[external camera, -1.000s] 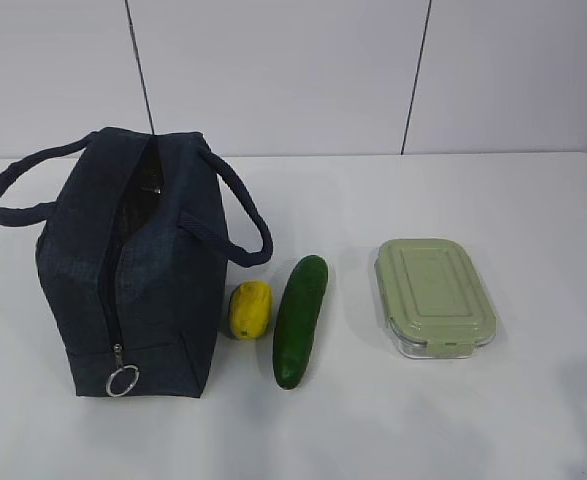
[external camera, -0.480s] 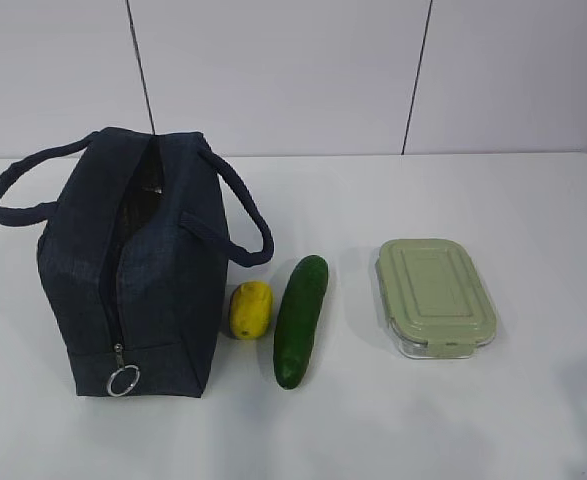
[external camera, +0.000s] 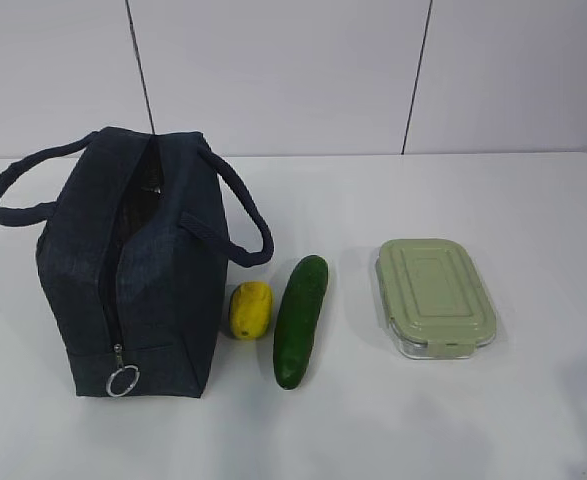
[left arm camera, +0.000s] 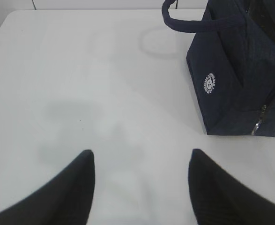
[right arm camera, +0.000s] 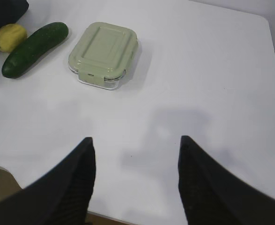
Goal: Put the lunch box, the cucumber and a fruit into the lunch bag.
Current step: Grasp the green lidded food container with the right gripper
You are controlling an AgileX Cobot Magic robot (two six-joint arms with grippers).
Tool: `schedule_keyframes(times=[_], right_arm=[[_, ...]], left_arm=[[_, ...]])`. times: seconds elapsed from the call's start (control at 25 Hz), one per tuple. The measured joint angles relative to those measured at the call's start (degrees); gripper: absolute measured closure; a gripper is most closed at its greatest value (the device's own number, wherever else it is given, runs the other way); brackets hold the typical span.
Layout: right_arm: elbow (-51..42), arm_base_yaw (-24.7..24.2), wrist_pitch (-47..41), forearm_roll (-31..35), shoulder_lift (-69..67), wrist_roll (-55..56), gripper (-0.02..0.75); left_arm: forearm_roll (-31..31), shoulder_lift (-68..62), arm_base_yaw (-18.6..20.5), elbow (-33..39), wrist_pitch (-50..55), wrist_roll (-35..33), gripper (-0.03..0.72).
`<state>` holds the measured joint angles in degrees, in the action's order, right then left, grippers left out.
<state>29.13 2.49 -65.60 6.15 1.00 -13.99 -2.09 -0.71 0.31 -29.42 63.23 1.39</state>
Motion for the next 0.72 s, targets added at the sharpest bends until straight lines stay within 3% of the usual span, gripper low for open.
schedule_keyframes(times=[0.72], right_arm=[[0.0,0.0,0.0,0.0,0.0,0.0,0.328]], left_arm=[[0.0,0.0,0.0,0.0,0.0,0.0,0.237]])
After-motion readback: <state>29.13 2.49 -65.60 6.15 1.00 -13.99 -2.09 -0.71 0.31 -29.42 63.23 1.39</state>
